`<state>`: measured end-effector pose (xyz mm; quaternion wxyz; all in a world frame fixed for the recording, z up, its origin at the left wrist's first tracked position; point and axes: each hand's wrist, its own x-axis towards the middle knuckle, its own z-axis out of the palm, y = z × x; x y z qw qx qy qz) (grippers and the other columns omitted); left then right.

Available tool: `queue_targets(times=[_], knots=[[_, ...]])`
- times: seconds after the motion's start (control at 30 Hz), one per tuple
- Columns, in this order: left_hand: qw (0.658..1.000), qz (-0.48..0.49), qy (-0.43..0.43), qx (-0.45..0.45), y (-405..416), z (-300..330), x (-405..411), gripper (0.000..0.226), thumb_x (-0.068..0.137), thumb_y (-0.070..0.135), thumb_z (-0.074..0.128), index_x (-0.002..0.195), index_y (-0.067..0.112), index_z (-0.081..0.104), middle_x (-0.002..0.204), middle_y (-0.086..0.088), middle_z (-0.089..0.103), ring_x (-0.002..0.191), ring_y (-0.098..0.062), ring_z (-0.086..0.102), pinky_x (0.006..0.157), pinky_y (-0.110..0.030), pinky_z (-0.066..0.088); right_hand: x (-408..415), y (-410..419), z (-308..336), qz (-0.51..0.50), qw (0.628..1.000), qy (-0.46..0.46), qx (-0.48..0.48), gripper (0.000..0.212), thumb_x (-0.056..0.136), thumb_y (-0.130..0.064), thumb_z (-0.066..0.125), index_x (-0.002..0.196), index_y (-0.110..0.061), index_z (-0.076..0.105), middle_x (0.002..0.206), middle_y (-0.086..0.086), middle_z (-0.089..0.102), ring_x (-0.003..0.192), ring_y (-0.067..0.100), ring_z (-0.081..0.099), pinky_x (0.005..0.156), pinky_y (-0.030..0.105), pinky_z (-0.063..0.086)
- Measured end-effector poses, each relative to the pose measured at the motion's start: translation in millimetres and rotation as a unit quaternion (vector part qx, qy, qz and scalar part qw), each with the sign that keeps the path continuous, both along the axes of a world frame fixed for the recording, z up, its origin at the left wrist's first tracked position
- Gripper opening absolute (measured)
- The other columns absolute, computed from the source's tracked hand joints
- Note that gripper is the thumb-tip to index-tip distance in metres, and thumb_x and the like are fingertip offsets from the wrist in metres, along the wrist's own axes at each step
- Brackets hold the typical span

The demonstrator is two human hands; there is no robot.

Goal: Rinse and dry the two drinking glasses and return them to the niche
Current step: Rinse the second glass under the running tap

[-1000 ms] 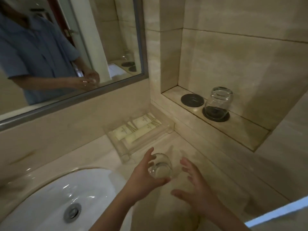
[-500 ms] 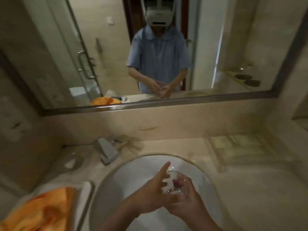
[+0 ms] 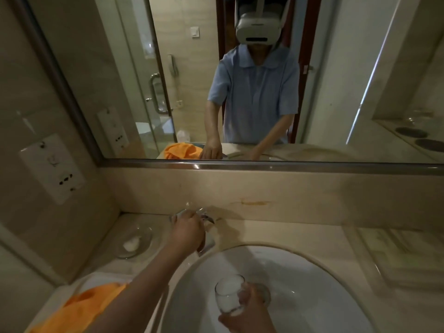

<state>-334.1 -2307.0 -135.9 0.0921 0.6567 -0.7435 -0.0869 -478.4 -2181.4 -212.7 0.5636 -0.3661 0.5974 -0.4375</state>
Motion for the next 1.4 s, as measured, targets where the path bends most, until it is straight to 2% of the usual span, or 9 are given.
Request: queue_targets(times=[0.1, 0.2, 0.53, 0.77, 0.87, 1.03, 1.2, 1.33, 1.4], knots=[[0.991, -0.024, -0.109, 0.068, -19, 4, -5, 0.036, 0.094, 0.015, 0.026, 0.117, 0.01, 0.054, 0.129, -0.009, 0.051, 0.126, -0.026, 0.037, 0.109, -0.049, 0.023, 12, -9, -26, 0.014, 0.998, 0.033, 0.044, 0.017, 0.089, -0.017, 0.058, 0.097, -0.015, 0.044, 0.082, -0.002, 0.04, 0.069, 0.013, 0.042, 0.073, 0.029, 0.041], [0.981, -0.033, -0.134, 0.137, -32, 10, -14, 0.039, 0.095, 0.011, 0.025, 0.128, 0.009, 0.046, 0.137, -0.012, 0.044, 0.131, -0.03, 0.031, 0.11, -0.061, 0.01, 18, -9, -49, 0.081, 0.99, 0.103, 0.053, 0.068, 0.072, -0.021, 0.076, 0.112, -0.034, 0.023, 0.089, -0.018, 0.042, 0.076, -0.006, 0.047, 0.079, 0.013, 0.041], [0.978, -0.04, -0.127, 0.16, -50, 11, -22, 0.035, 0.094, 0.018, 0.032, 0.119, 0.008, 0.053, 0.125, -0.011, 0.051, 0.122, -0.029, 0.038, 0.106, -0.05, 0.017, 38, -32, -46, 0.123, 0.983, 0.121, 0.067, 0.069, 0.071, -0.012, 0.077, 0.117, -0.025, 0.029, 0.104, -0.001, 0.043, 0.089, 0.013, 0.049, 0.07, 0.022, 0.045], [0.976, -0.042, -0.174, 0.121, -52, 8, -32, 0.027, 0.093, 0.014, 0.034, 0.111, 0.005, 0.053, 0.118, -0.014, 0.053, 0.116, -0.032, 0.04, 0.101, -0.045, 0.022, 41, -34, -40, 0.141, 0.975, 0.155, 0.076, 0.078, 0.073, -0.023, 0.076, 0.135, -0.018, 0.027, 0.111, -0.004, 0.044, 0.091, 0.009, 0.05, 0.069, 0.014, 0.046], [0.98, -0.023, -0.166, 0.11, -51, 6, -34, 0.028, 0.096, 0.019, 0.034, 0.109, 0.006, 0.055, 0.114, -0.014, 0.053, 0.116, -0.032, 0.041, 0.101, -0.045, 0.022, 41, -35, -39, 0.134, 0.977, 0.139, 0.089, 0.077, 0.075, -0.024, 0.074, 0.135, -0.019, 0.027, 0.119, -0.003, 0.045, 0.076, 0.0, 0.05, 0.05, 0.003, 0.04], [0.994, 0.062, 0.084, -0.014, -29, 2, -27, 0.026, 0.092, 0.012, 0.037, 0.093, 0.005, 0.063, 0.094, -0.01, 0.057, 0.095, -0.029, 0.054, 0.093, -0.036, 0.027, 39, -30, -44, 0.129, 0.98, 0.113, 0.104, 0.071, 0.074, -0.022, 0.076, 0.13, -0.018, 0.032, 0.118, -0.003, 0.048, 0.087, 0.007, 0.051, 0.049, 0.007, 0.036], [0.905, 0.098, 0.38, -0.161, 65, 10, 5, 0.019, 0.095, 0.019, 0.046, 0.082, 0.02, 0.059, 0.078, 0.014, 0.053, 0.073, 0.011, 0.053, 0.063, -0.005, 0.036, 33, -32, -46, 0.136, 0.98, 0.082, 0.118, 0.039, 0.076, -0.016, 0.075, 0.101, -0.019, 0.044, 0.085, -0.012, 0.047, 0.067, -0.001, 0.048, 0.047, 0.005, 0.037], [0.871, 0.174, 0.445, -0.115, 116, -33, 34, 0.021, 0.089, 0.027, 0.044, 0.075, 0.034, 0.058, 0.081, 0.011, 0.062, 0.074, 0.002, 0.059, 0.071, -0.016, 0.047, 34, -32, -62, 0.111, 0.985, 0.031, 0.128, 0.08, 0.065, -0.027, 0.084, 0.129, -0.019, 0.036, 0.119, 0.001, 0.05, 0.112, 0.022, 0.054, 0.072, 0.018, 0.046], [0.877, 0.195, 0.437, -0.043, 128, -55, 36, 0.023, 0.094, 0.023, 0.047, 0.077, 0.033, 0.06, 0.084, 0.007, 0.065, 0.082, -0.009, 0.064, 0.078, -0.029, 0.049, 35, -31, -64, 0.093, 0.987, -0.006, 0.129, 0.086, 0.067, -0.025, 0.082, 0.134, -0.03, 0.028, 0.126, -0.001, 0.045, 0.114, 0.02, 0.052, 0.07, 0.02, 0.047]])
